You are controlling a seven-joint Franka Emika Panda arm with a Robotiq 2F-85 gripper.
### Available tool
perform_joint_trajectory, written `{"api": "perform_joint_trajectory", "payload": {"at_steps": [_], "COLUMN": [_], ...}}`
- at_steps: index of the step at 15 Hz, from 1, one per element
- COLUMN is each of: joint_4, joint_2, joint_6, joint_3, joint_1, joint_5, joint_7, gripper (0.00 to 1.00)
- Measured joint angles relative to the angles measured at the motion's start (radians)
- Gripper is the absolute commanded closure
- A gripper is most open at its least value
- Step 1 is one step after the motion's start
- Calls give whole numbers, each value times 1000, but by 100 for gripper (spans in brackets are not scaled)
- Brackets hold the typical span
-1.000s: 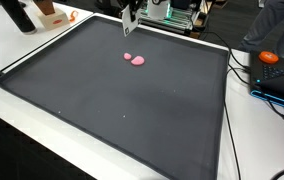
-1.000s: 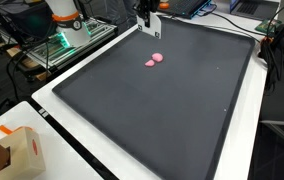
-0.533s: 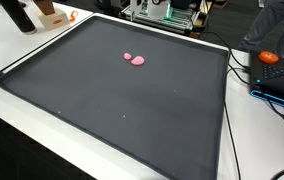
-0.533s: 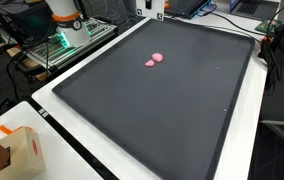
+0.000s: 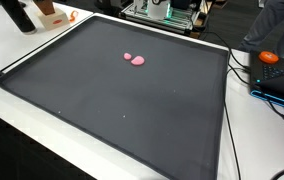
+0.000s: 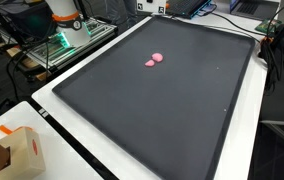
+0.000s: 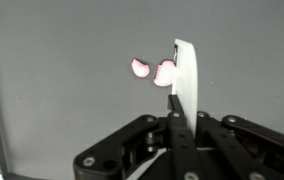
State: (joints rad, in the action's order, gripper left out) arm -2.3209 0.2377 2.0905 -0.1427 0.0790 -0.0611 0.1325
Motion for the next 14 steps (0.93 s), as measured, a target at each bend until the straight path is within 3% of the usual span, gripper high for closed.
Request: {"api": "perform_joint_trajectory", "payload": {"at_steps": [6, 14], "joint_4": [2, -14], "joint_2": [-20, -185], "joint_6": [14, 145], "joint_3": [8, 91], "joint_1": [-2, -30], "joint_5": [0, 19], "joint_7": [-1, -130], "gripper": [99, 99]}}
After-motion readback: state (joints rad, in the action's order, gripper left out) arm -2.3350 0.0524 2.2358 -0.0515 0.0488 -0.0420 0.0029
